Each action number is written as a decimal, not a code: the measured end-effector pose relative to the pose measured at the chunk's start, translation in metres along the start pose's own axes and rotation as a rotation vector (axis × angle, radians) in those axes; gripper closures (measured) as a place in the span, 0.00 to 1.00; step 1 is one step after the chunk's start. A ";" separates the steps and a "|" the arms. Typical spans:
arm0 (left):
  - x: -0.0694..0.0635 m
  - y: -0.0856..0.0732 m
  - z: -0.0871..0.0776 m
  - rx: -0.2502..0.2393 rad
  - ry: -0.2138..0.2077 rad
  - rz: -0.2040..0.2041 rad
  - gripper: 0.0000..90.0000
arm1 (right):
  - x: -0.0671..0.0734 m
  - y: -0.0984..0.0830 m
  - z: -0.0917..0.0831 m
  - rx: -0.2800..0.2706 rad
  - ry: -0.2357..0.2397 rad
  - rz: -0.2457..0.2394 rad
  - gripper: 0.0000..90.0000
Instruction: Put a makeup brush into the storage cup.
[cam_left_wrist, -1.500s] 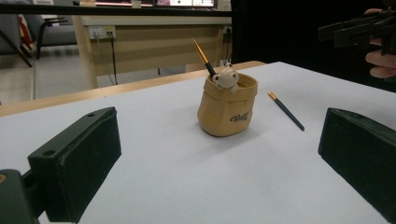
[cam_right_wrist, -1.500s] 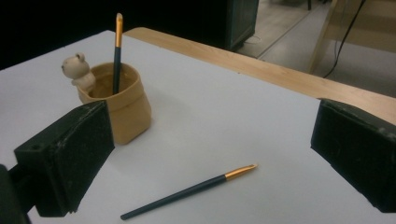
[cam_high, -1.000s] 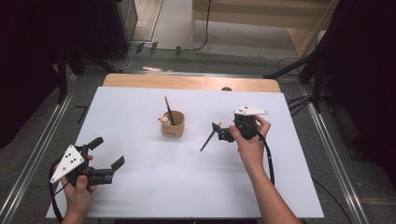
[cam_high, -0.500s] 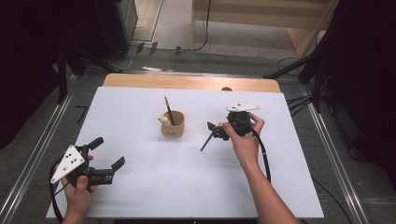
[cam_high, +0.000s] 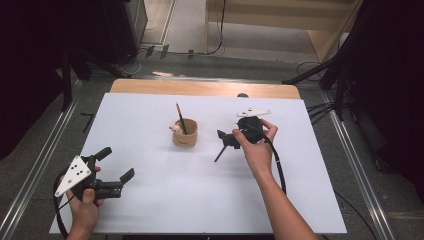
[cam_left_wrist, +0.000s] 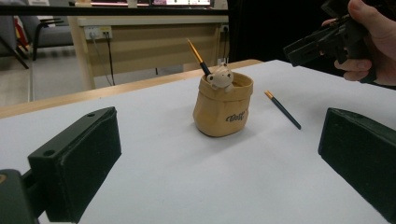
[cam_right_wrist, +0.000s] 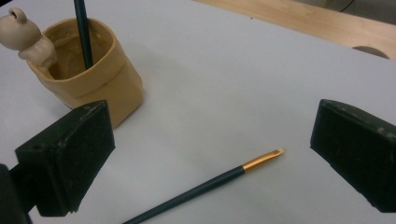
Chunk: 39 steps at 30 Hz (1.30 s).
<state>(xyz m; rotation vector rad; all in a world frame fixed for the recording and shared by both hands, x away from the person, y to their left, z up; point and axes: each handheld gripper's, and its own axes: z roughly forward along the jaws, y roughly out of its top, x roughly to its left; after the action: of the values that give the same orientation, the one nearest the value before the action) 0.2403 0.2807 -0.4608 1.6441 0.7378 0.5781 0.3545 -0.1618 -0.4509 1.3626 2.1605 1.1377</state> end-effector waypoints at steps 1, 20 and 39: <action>0.000 0.000 0.000 0.000 -0.001 -0.001 0.00 | 0.000 0.000 0.001 0.008 0.001 0.003 0.00; -0.001 0.000 0.001 0.003 -0.001 0.007 0.00 | 0.000 0.007 0.021 0.230 -0.014 0.041 0.00; -0.001 0.001 0.000 0.004 0.001 0.010 0.00 | 0.007 0.010 0.043 0.440 -0.004 0.045 0.00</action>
<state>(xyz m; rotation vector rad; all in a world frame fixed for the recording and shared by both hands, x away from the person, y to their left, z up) 0.2397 0.2792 -0.4604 1.6524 0.7324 0.5845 0.3849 -0.1344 -0.4694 1.5888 2.4865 0.6911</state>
